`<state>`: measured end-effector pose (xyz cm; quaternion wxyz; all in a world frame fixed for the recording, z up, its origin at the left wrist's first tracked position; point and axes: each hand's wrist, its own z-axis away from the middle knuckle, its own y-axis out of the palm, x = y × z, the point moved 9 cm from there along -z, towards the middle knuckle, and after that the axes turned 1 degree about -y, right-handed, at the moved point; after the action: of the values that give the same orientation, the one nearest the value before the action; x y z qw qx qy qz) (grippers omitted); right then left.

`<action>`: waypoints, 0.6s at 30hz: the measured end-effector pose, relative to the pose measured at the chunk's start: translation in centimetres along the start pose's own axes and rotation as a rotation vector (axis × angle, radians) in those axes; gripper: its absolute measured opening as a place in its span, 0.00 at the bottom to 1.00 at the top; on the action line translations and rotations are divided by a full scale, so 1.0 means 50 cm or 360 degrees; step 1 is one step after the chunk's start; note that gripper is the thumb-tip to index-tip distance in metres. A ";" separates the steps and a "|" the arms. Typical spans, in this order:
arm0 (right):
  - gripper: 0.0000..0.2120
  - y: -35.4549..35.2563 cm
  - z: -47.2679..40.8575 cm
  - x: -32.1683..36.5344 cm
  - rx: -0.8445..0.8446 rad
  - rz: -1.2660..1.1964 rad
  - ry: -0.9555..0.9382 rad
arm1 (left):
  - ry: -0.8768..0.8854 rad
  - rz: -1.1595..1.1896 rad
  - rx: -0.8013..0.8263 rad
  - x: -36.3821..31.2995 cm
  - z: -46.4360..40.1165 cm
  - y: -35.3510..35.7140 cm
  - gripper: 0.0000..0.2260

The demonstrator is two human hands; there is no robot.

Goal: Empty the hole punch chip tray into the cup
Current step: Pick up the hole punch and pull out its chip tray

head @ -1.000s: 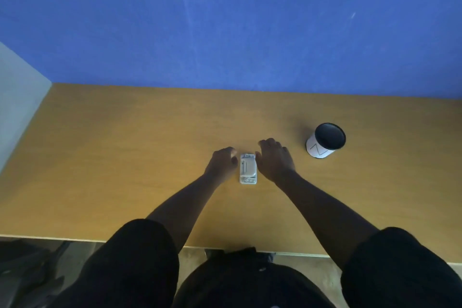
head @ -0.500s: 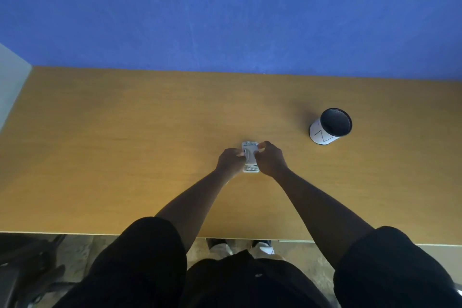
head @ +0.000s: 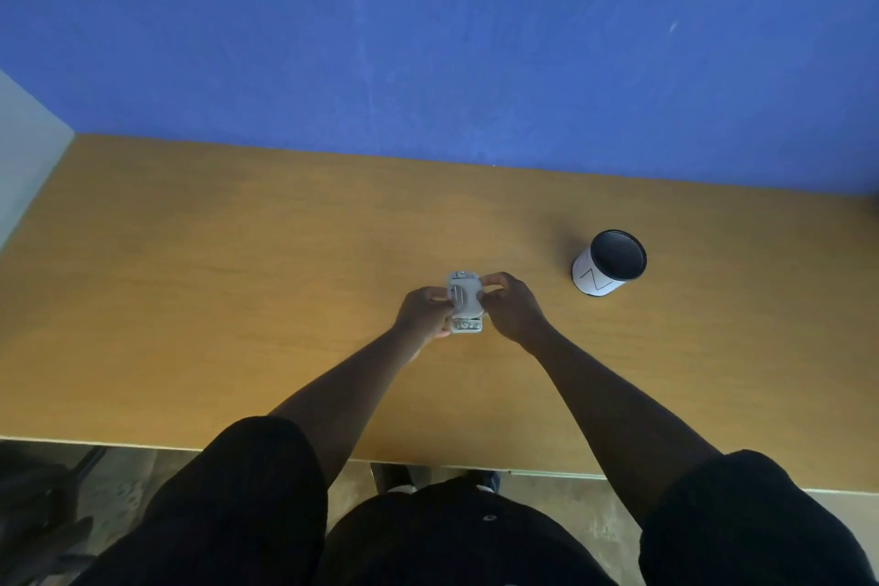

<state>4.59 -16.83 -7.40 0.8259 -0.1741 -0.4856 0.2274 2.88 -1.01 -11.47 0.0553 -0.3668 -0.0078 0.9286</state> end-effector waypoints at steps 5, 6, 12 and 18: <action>0.13 -0.031 0.024 0.014 0.0019 -0.0162 -0.0139 | 0.0046 0.0245 0.0132 -0.016 0.021 0.019 0.13; 0.13 -0.035 0.026 0.013 0.0028 -0.0219 -0.0144 | 0.0059 0.0289 0.0148 -0.020 0.025 0.023 0.13; 0.12 -0.059 0.035 0.014 0.0034 -0.0325 -0.0179 | 0.0096 0.0420 0.0045 -0.044 0.043 0.033 0.11; 0.15 -0.074 0.032 0.029 -0.0088 -0.0006 -0.0278 | 0.0142 0.0393 -0.0163 -0.063 0.062 0.038 0.08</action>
<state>4.56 -19.03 -3.71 0.7758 -0.1754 -0.5621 0.2267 2.86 -3.17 -7.16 -0.0777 -0.4083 -0.0076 0.9095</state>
